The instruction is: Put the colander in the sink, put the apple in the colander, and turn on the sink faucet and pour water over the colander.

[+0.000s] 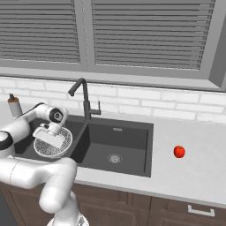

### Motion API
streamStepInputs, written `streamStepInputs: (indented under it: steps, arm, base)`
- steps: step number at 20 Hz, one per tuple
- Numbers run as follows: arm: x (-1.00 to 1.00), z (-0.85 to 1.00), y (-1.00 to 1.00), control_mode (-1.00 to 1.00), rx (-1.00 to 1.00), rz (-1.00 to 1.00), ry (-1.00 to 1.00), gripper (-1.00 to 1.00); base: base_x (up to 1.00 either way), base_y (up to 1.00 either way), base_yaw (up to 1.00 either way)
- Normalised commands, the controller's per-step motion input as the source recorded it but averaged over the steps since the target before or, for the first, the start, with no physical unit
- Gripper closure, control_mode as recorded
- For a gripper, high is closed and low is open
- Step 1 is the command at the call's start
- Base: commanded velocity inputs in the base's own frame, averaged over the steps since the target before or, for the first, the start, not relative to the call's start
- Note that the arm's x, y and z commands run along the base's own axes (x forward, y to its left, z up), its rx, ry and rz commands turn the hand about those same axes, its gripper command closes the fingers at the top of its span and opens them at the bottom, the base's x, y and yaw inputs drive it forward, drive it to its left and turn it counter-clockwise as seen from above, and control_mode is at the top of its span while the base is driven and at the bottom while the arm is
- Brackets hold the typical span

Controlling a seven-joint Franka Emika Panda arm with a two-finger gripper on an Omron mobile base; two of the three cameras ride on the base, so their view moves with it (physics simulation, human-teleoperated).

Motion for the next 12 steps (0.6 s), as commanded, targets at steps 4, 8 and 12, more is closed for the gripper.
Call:
streamStepInputs:
  steps: [4, 8, 12]
  arm:
    - [0.04, 0.38, 0.36, -1.0, -0.44, -0.07, 0.0, 1.0]
    - [0.05, 0.49, 0.23, -1.0, -0.44, -0.07, 0.0, 1.0]
    - [0.03, 0.58, 0.17, -1.0, -0.33, -0.02, 0.0, 1.0]
  base:
    - [0.0, 0.0, 0.0]
    - [0.0, 0.0, 0.0]
    - [0.0, 0.0, 0.0]
